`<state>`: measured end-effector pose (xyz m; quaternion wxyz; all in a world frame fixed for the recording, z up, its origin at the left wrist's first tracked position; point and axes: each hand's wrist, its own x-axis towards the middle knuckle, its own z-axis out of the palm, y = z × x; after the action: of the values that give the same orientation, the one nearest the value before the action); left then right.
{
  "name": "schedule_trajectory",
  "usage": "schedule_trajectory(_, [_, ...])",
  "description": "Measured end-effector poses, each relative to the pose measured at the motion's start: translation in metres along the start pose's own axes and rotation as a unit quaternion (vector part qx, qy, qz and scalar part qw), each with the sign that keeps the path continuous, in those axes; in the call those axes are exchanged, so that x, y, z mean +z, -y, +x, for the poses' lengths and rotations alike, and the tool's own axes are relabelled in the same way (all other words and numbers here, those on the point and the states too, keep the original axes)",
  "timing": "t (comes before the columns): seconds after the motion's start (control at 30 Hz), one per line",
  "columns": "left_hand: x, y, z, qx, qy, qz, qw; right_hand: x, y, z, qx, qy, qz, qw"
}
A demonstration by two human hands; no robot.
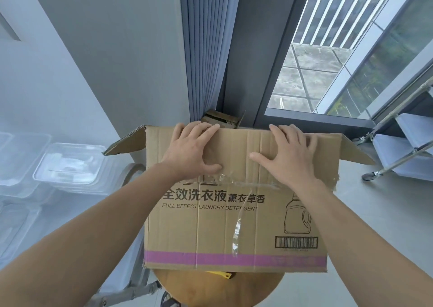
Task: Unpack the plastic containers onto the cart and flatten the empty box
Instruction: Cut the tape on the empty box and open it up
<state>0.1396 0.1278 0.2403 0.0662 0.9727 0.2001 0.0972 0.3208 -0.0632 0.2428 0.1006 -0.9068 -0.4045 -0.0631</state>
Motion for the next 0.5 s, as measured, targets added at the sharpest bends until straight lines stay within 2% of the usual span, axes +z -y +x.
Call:
schedule_trajectory(0.23, [0.014,0.006,0.011,0.018,-0.035,-0.031,0.999,0.010,-0.008,-0.019,0.037,0.005,-0.011,0.999])
schedule_trajectory(0.3, [0.014,0.007,0.012,0.020,-0.040,-0.034,0.998,0.003,-0.009,-0.009,0.033,0.005,-0.012,0.999])
schedule_trajectory(0.43, [0.011,0.005,0.013,0.012,-0.039,-0.035,0.999,-0.002,-0.007,0.010,-0.002,0.056,0.006,0.998])
schedule_trajectory(0.5, [0.015,0.006,0.001,-0.013,-0.067,-0.040,0.997,0.001,-0.007,0.011,-0.007,0.046,0.013,0.999])
